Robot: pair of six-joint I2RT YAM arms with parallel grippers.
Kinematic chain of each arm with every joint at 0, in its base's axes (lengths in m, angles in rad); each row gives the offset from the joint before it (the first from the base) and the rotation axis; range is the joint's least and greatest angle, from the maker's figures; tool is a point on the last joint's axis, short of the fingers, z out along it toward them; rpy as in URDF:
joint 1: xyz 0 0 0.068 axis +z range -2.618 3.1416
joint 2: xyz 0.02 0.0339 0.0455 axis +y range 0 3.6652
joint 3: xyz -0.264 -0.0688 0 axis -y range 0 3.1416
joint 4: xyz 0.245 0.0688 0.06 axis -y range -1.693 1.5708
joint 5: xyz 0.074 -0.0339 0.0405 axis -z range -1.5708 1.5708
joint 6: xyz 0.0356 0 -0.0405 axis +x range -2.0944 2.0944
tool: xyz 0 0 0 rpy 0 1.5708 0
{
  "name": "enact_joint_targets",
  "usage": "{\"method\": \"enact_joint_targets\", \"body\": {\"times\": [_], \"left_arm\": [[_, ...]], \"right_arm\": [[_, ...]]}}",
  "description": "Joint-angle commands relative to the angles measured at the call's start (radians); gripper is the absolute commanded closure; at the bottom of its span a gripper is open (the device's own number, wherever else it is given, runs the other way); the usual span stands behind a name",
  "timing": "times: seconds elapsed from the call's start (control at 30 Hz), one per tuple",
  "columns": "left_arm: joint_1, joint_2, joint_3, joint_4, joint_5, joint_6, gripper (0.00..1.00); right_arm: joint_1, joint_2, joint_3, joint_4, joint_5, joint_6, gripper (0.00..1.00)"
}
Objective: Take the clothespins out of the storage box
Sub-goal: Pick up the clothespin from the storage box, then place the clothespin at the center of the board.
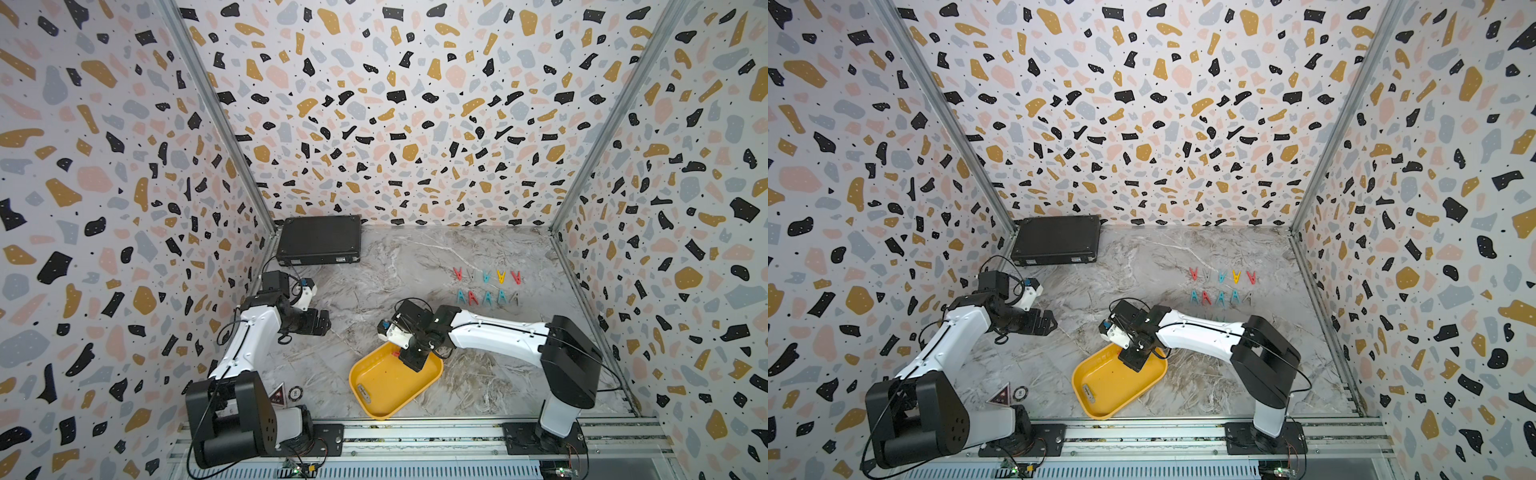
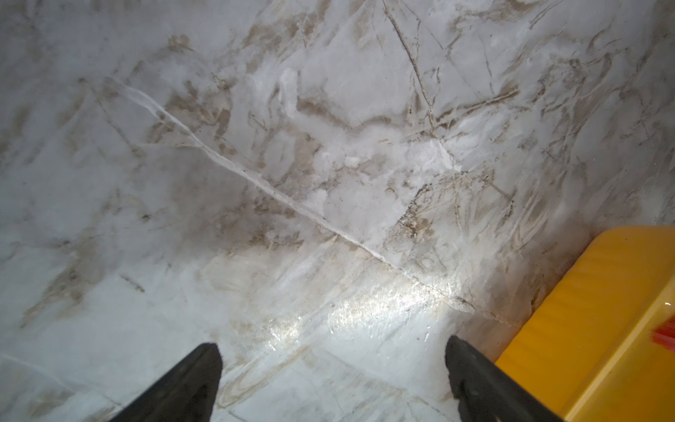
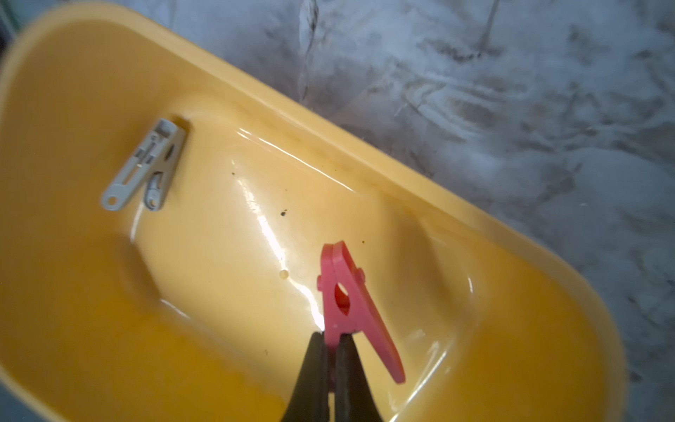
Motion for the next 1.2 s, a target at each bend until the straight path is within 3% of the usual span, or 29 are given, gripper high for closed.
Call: {"method": "enact_joint_targets", "body": {"times": [0.0, 0.3, 0.83, 1.17], "left_arm": [[0.004, -0.011, -0.007, 0.007, 0.015, -0.002, 0.00], [0.004, -0.012, -0.008, 0.005, 0.019, -0.002, 0.00], [0.004, -0.010, -0.007, 0.002, 0.034, 0.001, 0.00], [0.004, -0.005, -0.005, -0.001, 0.041, 0.002, 0.00]], "right_arm": [[0.004, -0.116, -0.008, -0.002, 0.026, 0.058, 1.00], [-0.083, -0.230, 0.003, -0.070, 0.193, 0.188, 1.00], [-0.560, -0.407, -0.201, -0.140, 0.161, 0.331, 1.00], [-0.825, -0.374, -0.258, -0.177, 0.138, 0.309, 1.00]]}}
